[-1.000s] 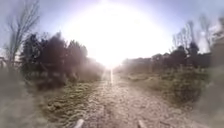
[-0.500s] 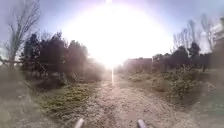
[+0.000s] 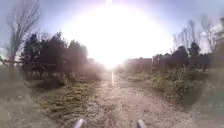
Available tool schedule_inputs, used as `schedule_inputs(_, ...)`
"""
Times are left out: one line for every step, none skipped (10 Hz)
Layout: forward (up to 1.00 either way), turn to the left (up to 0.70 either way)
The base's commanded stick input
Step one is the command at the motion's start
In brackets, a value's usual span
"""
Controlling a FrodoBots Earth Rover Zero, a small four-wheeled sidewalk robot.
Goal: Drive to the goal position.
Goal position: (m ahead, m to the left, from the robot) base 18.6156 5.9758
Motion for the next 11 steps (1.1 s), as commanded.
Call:
schedule_inputs(0.5,0.0)
schedule_inputs(0.5,0.0)
schedule_inputs(0.5,0.0)
schedule_inputs(0.5,0.0)
schedule_inputs(0.5,0.0)
schedule_inputs(0.5,0.0)
schedule_inputs(0.5,-0.02)
schedule_inputs(0.5,-0.16)
schedule_inputs(0.5,-0.07)
schedule_inputs(0.5,0.0)
schedule_inputs(0.5,0.0)
